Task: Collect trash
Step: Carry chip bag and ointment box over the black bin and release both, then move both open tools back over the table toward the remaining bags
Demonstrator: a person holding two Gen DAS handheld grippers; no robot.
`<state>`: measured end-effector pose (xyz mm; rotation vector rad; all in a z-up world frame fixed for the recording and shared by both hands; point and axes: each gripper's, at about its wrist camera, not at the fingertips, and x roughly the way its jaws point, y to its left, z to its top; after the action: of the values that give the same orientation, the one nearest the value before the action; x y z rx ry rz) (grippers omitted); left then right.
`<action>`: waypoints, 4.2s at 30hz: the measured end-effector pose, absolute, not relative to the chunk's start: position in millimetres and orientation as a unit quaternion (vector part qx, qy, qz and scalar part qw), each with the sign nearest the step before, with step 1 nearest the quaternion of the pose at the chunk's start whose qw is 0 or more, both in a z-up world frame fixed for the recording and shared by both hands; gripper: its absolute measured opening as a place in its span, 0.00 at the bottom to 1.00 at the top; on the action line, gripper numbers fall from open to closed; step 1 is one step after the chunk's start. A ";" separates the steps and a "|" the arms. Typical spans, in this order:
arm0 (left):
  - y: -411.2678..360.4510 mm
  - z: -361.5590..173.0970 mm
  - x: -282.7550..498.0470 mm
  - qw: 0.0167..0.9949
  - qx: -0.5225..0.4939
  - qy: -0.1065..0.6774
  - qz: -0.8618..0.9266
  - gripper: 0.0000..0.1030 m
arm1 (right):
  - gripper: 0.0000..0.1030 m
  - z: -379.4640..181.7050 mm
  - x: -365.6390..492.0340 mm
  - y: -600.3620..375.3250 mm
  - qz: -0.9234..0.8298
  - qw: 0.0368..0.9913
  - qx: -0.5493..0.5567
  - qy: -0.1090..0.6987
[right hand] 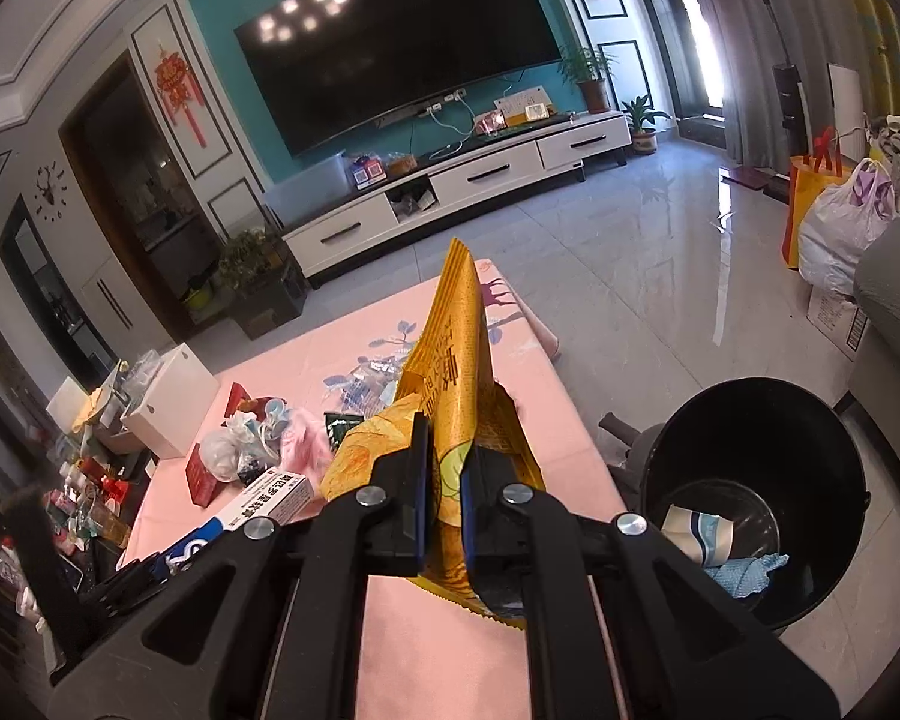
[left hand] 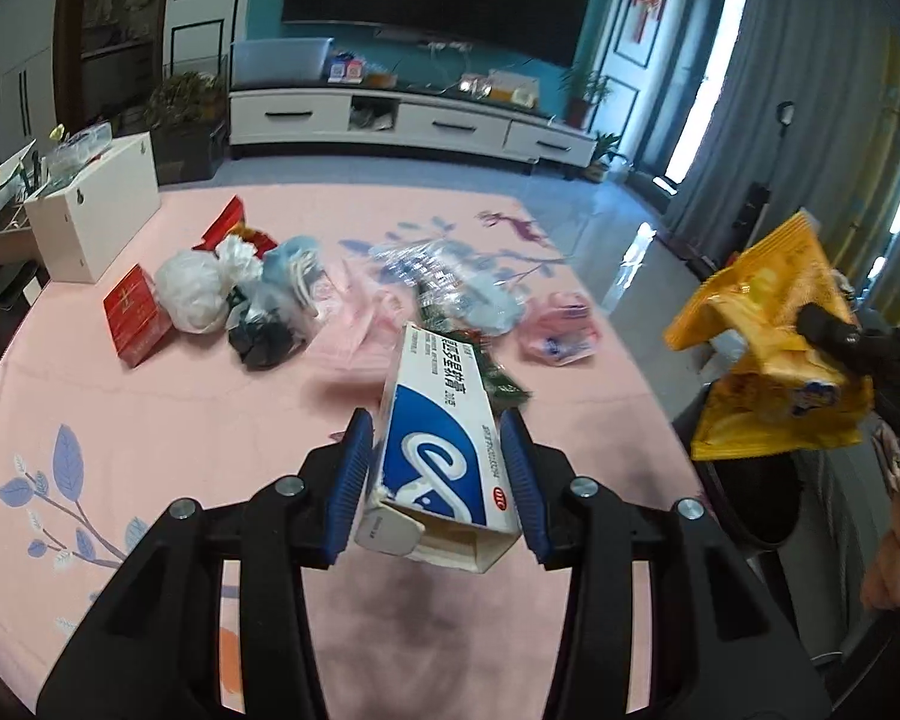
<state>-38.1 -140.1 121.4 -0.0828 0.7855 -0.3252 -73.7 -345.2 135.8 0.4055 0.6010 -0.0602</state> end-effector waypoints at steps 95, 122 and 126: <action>-407.5 40.5 -39.7 0.777 -0.035 0.499 -0.382 0.76 | 0.56 44.3 -99.9 -522.1 -0.322 0.811 0.247 0.422; -135.5 117.3 -45.5 0.923 -0.056 0.357 -0.134 0.97 | 0.97 109.1 -54.2 -384.2 -0.244 0.907 0.166 0.301; -92.6 103.6 -43.1 0.923 -0.057 0.369 -0.094 0.97 | 0.97 103.2 -40.2 -361.6 -0.169 0.921 0.191 0.295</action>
<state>-43.1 -92.6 103.6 -0.1169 0.7579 -0.1932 -40.2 -361.6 103.2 0.3920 0.6052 -0.3479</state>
